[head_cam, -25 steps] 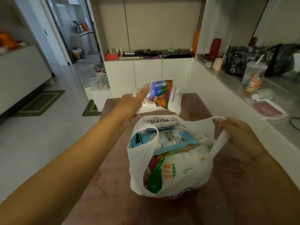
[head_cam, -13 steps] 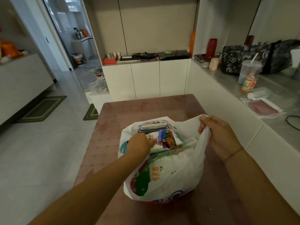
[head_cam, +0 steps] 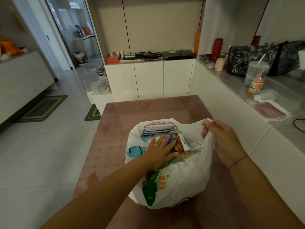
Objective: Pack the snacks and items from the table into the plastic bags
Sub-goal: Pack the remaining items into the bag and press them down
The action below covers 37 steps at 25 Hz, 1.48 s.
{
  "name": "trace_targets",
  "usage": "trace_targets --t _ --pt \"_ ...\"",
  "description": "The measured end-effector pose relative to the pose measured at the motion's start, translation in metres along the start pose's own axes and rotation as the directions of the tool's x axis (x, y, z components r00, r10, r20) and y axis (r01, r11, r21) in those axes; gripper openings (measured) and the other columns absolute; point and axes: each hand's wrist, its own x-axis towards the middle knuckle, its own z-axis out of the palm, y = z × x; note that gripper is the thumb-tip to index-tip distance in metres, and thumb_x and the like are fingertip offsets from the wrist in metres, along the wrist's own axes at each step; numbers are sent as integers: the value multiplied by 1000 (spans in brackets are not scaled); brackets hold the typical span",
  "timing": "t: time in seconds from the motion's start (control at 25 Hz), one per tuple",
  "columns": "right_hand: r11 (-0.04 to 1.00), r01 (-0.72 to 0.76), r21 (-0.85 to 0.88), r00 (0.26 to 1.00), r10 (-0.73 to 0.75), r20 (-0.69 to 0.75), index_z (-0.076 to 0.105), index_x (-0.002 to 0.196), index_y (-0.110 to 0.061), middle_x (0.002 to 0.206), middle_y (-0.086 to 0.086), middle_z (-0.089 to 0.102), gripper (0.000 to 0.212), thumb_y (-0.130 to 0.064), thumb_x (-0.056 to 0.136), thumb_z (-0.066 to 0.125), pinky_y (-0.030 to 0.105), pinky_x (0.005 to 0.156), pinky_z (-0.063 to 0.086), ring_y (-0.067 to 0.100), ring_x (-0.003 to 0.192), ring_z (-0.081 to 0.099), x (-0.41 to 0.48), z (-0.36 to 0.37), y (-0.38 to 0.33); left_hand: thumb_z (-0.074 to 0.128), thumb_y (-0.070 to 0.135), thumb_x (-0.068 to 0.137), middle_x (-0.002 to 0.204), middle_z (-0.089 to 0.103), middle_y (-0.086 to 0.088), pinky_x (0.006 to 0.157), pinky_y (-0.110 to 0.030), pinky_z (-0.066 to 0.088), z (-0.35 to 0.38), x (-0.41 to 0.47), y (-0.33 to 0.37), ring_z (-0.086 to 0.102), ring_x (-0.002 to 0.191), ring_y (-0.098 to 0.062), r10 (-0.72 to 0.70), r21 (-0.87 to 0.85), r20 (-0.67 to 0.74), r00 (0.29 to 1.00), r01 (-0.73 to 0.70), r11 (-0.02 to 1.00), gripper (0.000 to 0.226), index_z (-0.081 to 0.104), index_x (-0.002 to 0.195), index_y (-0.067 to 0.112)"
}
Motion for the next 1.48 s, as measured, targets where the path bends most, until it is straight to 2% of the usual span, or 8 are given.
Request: trace_targets --t 0.2,0.48,0.6,0.72,0.96,1.08,1.24,1.48 --pt "983 38 -181 999 -40 -9 65 84 -3 76 7 60 28 -28 90 54 35 73 49 27 81 54 -4 -7 4 48 49 91 130 58 0 94 -31 46 -21 -49 -18 56 113 -17 -247 -390 -297 922 119 913 45 55 127 21" --pt "993 15 -115 1000 -16 -10 64 83 -4 72 5 57 23 -23 91 55 35 78 46 27 83 51 -13 0 4 65 35 84 99 69 0 74 -23 53 -23 -92 -37 66 85 -14 -384 -300 30 923 375 878 28 66 106 18" --pt "994 51 -98 999 -50 8 66 77 -6 61 -2 59 22 -17 91 53 34 82 46 23 78 52 -9 -1 -7 65 22 85 78 69 -5 80 -36 49 -56 -113 -46 64 78 -21 -432 -899 -52 901 146 413 10 70 81 14" --pt "996 91 2 994 -91 64 68 85 -8 53 -6 55 21 -10 93 48 32 75 53 16 62 50 -4 6 -21 54 16 93 61 64 0 83 -38 48 -82 -128 -47 60 60 -17 -487 -982 -186 854 -174 69 20 69 81 10" --pt "960 149 -237 989 -143 43 66 91 -13 68 6 55 15 -16 93 51 36 74 51 18 68 52 -6 20 -8 43 26 98 76 59 -4 61 -22 44 -79 -114 -23 53 64 -13 -618 -887 -307 723 18 462 25 64 95 12" --pt "796 205 -570 960 -276 -39 50 124 -24 123 6 52 37 -35 89 57 32 89 41 15 108 46 -22 25 20 46 51 91 137 50 -3 98 -37 42 -42 -109 -8 49 121 -21 -623 -608 -586 519 226 761 58 36 139 22" --pt "269 392 -880 918 -50 394 -12 138 -55 159 -9 -9 80 -84 71 20 54 113 -11 21 145 -13 -40 36 78 21 74 86 155 20 -1 104 -71 20 31 -94 -4 20 142 -33 -69 33 -488 870 98 995 72 7 147 39" --pt "19 369 -929 920 139 368 34 136 -49 144 0 48 68 -79 79 13 59 104 9 30 135 25 -43 42 124 0 72 81 158 15 6 112 -57 10 58 -79 -11 17 145 -27 -139 33 -234 962 150 988 70 11 145 45"
